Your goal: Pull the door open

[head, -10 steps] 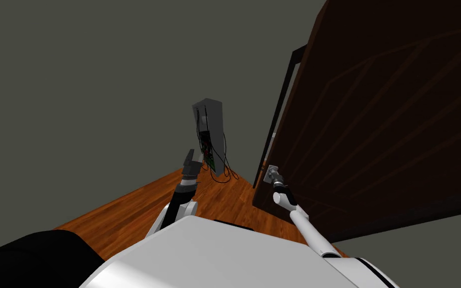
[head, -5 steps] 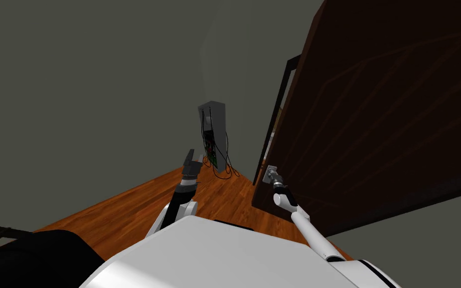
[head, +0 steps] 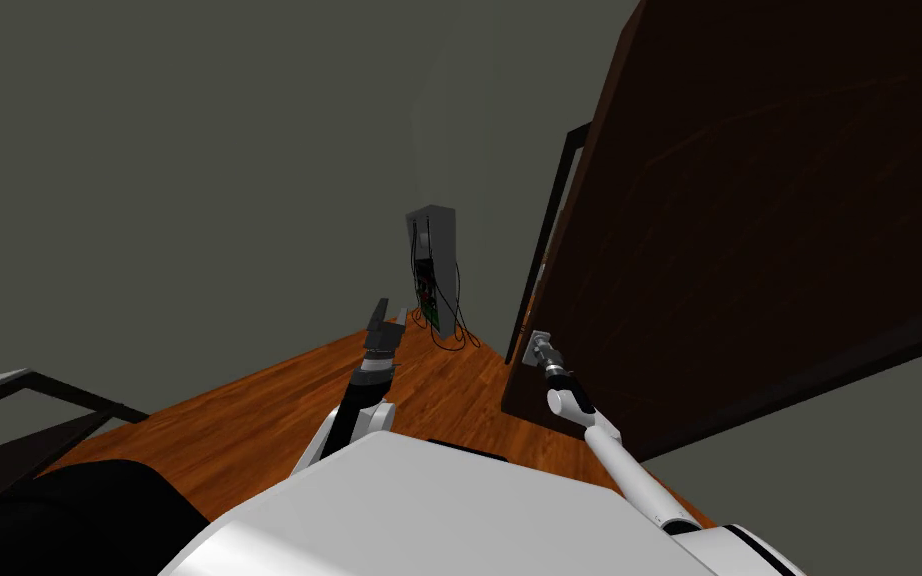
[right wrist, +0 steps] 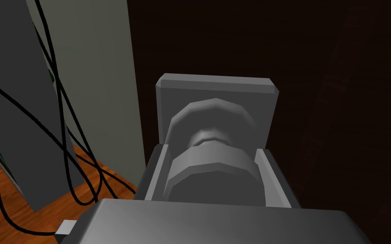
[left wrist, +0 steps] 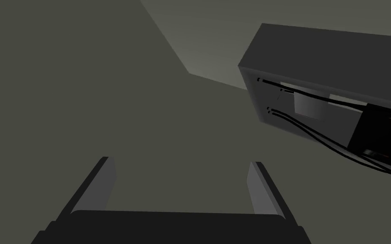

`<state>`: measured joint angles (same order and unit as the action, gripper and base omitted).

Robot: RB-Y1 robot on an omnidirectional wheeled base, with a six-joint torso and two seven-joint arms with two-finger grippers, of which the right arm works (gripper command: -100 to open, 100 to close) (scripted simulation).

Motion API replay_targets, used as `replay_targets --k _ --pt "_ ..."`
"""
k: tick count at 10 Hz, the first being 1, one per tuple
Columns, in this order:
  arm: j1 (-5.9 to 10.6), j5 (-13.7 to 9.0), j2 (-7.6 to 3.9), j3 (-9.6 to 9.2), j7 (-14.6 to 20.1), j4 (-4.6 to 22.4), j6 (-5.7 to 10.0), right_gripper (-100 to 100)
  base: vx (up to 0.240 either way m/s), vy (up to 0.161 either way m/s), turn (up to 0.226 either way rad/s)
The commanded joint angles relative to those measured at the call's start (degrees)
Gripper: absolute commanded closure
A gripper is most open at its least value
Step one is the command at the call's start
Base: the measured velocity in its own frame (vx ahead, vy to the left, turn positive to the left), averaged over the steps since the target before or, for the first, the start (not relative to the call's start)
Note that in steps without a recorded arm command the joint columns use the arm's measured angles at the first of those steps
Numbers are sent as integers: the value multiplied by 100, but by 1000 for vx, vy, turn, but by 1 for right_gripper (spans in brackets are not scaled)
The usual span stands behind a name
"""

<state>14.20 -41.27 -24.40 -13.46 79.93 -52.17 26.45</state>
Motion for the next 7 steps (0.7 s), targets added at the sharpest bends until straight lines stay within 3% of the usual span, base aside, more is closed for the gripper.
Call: replay_targets --k 1,3,4,7 --pt "-22 29 -71 -154 139 -57 27 100 -238 -86 92" --pt "-21 29 -79 -154 132 -60 14 100 -156 -55 54" --pt "-72 54 -148 -296 244 -126 27 100 -124 -55 96" --pt "-118 86 -271 -482 405 -233 69 100 -186 -76 82"
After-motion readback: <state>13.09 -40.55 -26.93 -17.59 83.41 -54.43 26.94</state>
